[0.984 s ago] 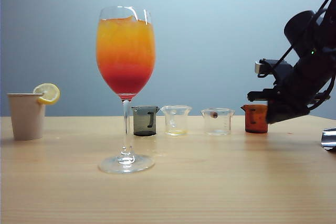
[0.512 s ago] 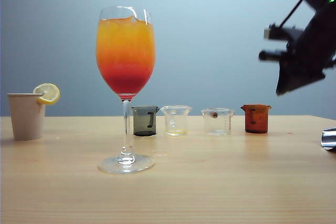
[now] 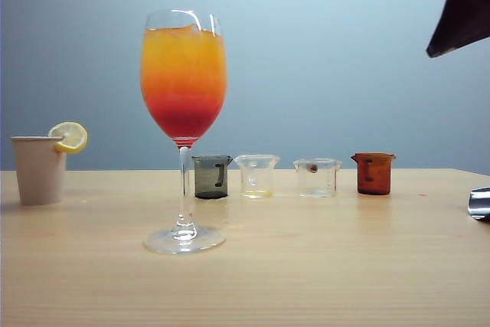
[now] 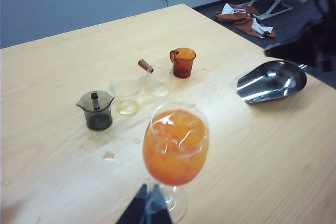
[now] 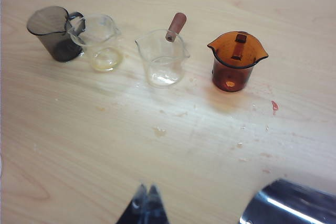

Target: Pick up the fourth measuring cup from the left, pour the grenadine inside into the goblet, and finally put the measuring cup back in its original place.

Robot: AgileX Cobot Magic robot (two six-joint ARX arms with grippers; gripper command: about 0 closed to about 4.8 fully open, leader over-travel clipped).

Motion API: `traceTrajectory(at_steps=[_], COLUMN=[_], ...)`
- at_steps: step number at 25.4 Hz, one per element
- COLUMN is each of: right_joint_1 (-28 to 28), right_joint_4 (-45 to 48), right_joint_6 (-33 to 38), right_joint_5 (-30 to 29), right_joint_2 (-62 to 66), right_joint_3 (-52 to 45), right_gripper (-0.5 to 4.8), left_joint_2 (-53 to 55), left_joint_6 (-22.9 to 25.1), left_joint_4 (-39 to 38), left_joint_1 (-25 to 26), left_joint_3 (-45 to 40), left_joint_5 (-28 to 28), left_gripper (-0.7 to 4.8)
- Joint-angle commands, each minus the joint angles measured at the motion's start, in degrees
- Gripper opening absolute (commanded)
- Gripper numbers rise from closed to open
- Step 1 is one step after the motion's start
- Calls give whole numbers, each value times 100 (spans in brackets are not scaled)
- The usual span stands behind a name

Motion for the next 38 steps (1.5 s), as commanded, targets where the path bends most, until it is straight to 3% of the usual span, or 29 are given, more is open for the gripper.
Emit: traceTrajectory(at_steps=[1,5,10,15,18,25,38], right_joint_1=[7,7,4,-4,-4,-4,-7], right_joint_4=[748,1405,2133,2105,2100,2098,2100], right_joint_6=[17,17,11,15,13,15,13], right_joint_5=[13,22,737,1053,1023,1021,1025], right_joint_2=[-667,-1440,-2184,-2317,-2315,-2315,-2315], right_joint_3=[-610,-1351,-2035,-2135,-2135,-2135,-2135], right_gripper=[-6,-6,-6,-5,-5,-5,-5], left_joint_2=[-442,-1172,-1768,-2385,-2723,-2986,-2986], left_joint_6=[39,39,44,22,9,-433,-323], left_joint_4=[389,1102,1545,2059,2192,3042,3897], left_joint_1=[-2,0,0,0,0,-2,118], left_joint_3=[-492,-1375,-2288,-3195,-3447,-3993,-4439], left_joint_5=[-229,-498,-595,-935,-1038,-706,-1322], left_gripper=[-6,-6,-6,-6,-6,-6,-6])
